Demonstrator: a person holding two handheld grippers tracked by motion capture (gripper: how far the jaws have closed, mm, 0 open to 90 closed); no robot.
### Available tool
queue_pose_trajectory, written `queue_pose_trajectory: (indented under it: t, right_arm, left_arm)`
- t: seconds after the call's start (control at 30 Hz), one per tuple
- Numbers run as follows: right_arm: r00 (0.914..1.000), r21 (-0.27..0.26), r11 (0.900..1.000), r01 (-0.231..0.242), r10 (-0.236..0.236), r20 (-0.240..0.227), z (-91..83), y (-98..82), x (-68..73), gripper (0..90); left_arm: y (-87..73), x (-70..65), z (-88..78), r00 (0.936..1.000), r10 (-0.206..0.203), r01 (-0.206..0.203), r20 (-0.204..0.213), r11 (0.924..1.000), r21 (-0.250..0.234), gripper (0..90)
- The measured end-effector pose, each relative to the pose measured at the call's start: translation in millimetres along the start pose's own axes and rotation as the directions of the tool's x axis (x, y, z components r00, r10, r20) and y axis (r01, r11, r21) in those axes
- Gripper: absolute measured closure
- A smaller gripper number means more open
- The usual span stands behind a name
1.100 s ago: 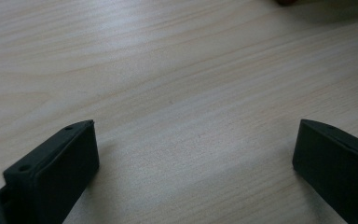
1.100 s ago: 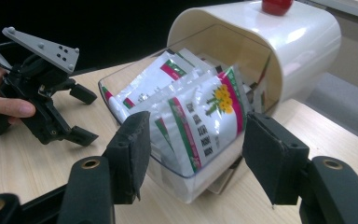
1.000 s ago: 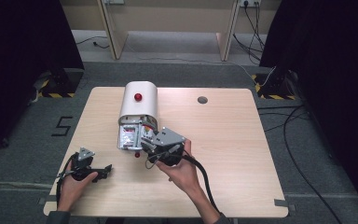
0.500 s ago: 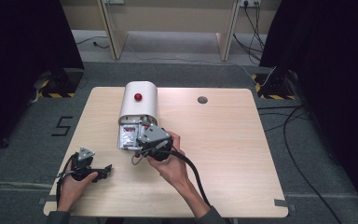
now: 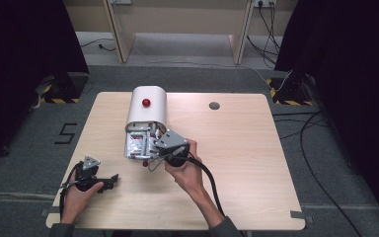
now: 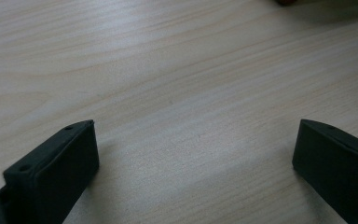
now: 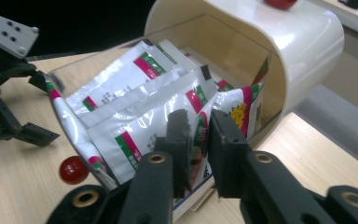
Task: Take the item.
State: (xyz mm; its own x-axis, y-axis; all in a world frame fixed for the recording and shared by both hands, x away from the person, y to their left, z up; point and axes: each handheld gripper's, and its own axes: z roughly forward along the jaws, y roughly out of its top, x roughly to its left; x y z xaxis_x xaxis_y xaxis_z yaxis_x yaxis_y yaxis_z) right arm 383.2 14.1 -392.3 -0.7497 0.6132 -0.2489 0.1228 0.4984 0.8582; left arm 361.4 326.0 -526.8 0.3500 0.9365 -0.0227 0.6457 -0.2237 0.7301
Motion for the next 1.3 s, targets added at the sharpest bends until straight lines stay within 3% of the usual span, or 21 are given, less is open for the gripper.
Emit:
queue_pose_trajectory:
  t: [0.63, 0.93, 1.1, 1.3]
  right_arm:
    - [0.9982, -0.138, 0.990, 0.010, -0.018, -0.057, -31.0, 14.1, 1.1, 87.2]
    - [0.9960, -0.207, 0.977, -0.049, 0.033, -0.083, -56.6, 12.2, -13.8, 87.3]
    - [0.9955, -0.214, 0.975, -0.066, 0.050, -0.080, -69.7, 7.1, -22.7, 87.3]
    - [0.9974, -0.208, 0.976, -0.071, 0.067, -0.024, -89.5, -5.1, -41.9, 87.3]
  left_arm:
    - [0.1, -0.1, -0.1, 1.0000, -0.001, 0.001, 0.000, 1.0000, 0.001, 0.0]
    - [0.1, -0.1, -0.1, 1.0000, -0.001, 0.001, 0.000, 1.0000, 0.001, 0.0]
    - [-0.1, -0.2, -0.2, 1.0000, -0.001, 0.001, -0.001, 1.0000, 0.001, 0.0]
    - [-0.1, -0.2, -0.3, 1.0000, -0.002, 0.002, -0.002, 1.0000, 0.001, 0.0]
